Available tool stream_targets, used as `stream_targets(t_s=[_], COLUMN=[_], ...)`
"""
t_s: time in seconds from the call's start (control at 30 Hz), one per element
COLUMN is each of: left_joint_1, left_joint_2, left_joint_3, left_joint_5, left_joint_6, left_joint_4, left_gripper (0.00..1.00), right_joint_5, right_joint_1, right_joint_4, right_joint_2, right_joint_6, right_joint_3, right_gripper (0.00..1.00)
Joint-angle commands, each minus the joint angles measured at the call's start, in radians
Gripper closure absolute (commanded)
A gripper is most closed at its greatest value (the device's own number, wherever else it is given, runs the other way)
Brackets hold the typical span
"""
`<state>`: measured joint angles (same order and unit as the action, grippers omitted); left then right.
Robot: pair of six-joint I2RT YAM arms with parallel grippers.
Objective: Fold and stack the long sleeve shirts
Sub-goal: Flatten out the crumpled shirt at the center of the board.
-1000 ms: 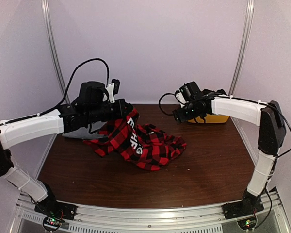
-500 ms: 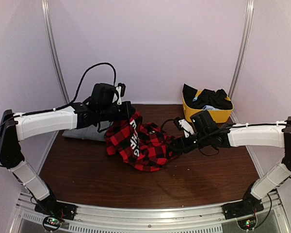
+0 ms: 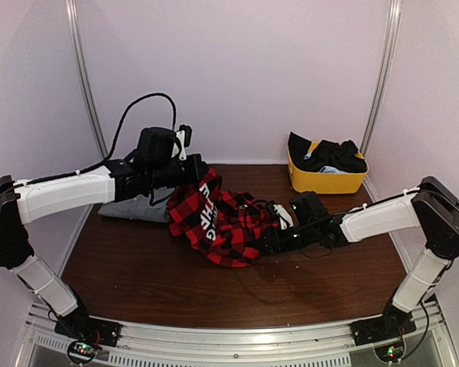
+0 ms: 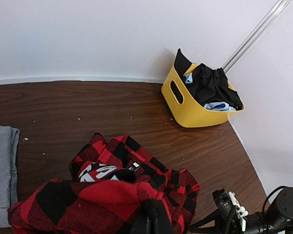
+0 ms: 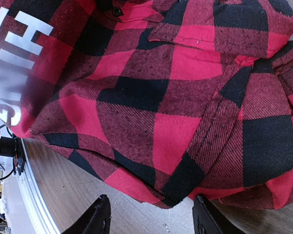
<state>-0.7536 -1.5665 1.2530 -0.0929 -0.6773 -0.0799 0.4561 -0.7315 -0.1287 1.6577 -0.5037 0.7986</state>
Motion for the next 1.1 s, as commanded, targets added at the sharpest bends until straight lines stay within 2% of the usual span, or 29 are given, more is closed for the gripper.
stream_targets(t_s=[0.0, 0.23, 0.53, 0.63, 0.73, 0.87, 1.07], left_joint_1=[0.007, 0.007, 0.007, 0.008, 0.009, 0.025, 0.068], left_joint_2=[0.032, 0.037, 0.046, 0.053, 0.063, 0.069, -0.015], left_joint_3=[-0.012, -0.021, -0.031, -0.041, -0.056, -0.076, -0.048], left_joint_5=[-0.009, -0.006, -0.013, -0.020, -0.027, -0.026, 0.071], left_joint_6=[0.024, 0.022, 0.025, 0.027, 0.029, 0.039, 0.105], left_joint_4=[0.066, 0.073, 0.073, 0.073, 0.073, 0.070, 0.071], left_gripper=[1.00, 1.00, 1.00, 1.00, 1.00, 1.00, 1.00], right_joint_5=[0.032, 0.062, 0.107, 0.109, 0.097, 0.061, -0.066], right_joint_1=[-0.009, -0.016, -0.029, -0.029, -0.027, -0.010, 0.120], right_joint_4=[-0.098, -0.158, -0.252, -0.272, -0.266, -0.160, 0.114], right_joint_2=[0.037, 0.099, 0.126, 0.127, 0.114, 0.028, -0.272], right_joint_6=[-0.062, -0.089, -0.117, -0.118, -0.116, -0.084, -0.011], right_joint_3=[-0.018, -0.009, -0.018, -0.010, 0.000, 0.010, 0.008], right_gripper=[0.42, 0.45, 0.59, 0.75, 0.99, 1.00, 1.00])
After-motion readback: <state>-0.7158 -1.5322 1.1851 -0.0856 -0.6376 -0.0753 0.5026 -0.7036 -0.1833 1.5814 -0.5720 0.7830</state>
